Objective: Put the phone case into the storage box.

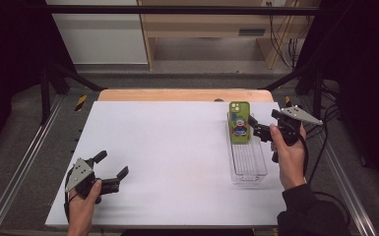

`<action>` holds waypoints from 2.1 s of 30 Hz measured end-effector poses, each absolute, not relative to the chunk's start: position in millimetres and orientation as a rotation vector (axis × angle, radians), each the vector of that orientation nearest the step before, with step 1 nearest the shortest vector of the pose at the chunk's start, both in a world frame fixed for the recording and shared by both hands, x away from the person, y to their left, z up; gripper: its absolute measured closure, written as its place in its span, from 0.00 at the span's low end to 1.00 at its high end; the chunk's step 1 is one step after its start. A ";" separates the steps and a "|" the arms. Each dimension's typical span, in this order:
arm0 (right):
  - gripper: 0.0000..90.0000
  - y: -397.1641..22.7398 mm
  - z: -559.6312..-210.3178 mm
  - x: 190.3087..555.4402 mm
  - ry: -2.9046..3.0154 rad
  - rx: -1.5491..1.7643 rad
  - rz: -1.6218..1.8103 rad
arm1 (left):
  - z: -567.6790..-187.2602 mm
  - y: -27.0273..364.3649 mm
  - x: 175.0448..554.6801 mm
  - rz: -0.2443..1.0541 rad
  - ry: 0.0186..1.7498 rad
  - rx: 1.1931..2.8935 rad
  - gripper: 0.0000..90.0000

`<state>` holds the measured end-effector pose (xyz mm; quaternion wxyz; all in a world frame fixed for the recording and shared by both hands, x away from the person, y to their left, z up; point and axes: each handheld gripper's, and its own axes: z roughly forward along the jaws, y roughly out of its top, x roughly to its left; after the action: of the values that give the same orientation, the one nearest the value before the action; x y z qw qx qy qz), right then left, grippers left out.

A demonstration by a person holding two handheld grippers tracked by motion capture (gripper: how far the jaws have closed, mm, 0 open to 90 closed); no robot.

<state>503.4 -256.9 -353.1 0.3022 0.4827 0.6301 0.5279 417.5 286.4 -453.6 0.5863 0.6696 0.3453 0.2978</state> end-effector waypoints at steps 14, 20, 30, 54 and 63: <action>0.07 -278.6 -350.4 480.3 1.635 1.243 1.433 | -453.2 290.6 416.2 0.708 0.812 1.556 0.01; 0.07 -291.4 -346.6 467.6 1.609 1.228 1.432 | -452.4 291.1 414.9 0.708 0.810 1.554 0.01; 0.07 -302.1 -352.8 455.2 1.608 1.218 1.429 | -450.3 296.9 412.3 0.717 0.822 1.532 0.01; 0.05 -317.0 -381.0 427.4 1.561 1.045 1.451 | -450.5 305.6 399.6 0.721 0.823 1.534 0.01; 0.04 -318.1 -397.4 419.8 1.565 0.992 1.477 | -451.0 305.3 400.3 0.724 0.820 1.538 0.01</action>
<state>419.8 -318.1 -397.4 0.3765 0.3877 0.6118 0.5775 400.3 305.3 -451.0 0.5867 0.6599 0.3517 0.3108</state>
